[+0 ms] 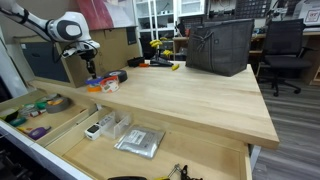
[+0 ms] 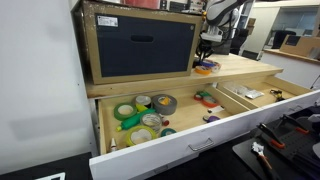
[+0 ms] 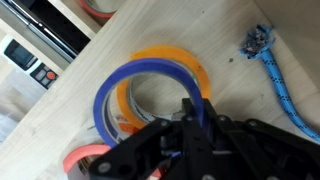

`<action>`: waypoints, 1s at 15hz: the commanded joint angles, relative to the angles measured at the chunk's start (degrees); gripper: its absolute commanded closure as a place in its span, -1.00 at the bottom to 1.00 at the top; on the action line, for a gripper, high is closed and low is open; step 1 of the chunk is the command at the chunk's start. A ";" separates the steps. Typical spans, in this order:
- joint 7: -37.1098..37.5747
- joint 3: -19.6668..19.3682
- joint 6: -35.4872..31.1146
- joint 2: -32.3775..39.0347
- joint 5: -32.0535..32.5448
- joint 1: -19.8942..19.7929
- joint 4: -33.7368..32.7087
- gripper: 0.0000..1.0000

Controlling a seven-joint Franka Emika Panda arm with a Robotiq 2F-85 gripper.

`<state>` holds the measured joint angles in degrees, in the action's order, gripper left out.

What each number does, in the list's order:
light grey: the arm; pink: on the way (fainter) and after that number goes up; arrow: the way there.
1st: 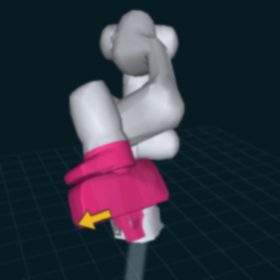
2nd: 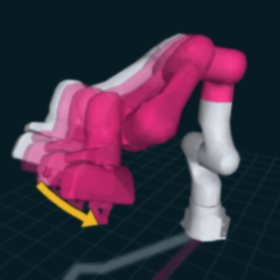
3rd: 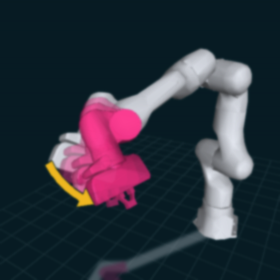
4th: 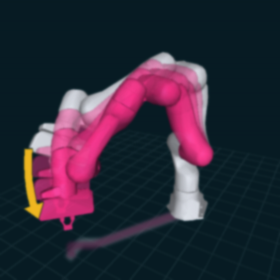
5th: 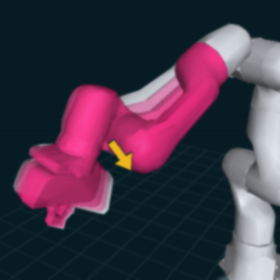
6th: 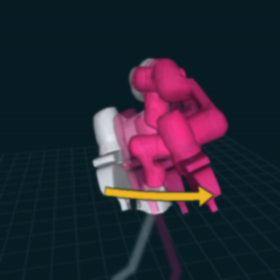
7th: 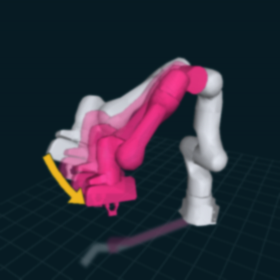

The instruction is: Take the white tape and blue tape out of the drawer

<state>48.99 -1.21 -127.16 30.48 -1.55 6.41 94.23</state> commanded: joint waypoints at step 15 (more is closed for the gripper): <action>2.44 0.30 -0.79 3.71 -1.18 2.16 -5.29 0.94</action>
<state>49.70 -1.18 -127.72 31.43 -1.55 6.60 93.20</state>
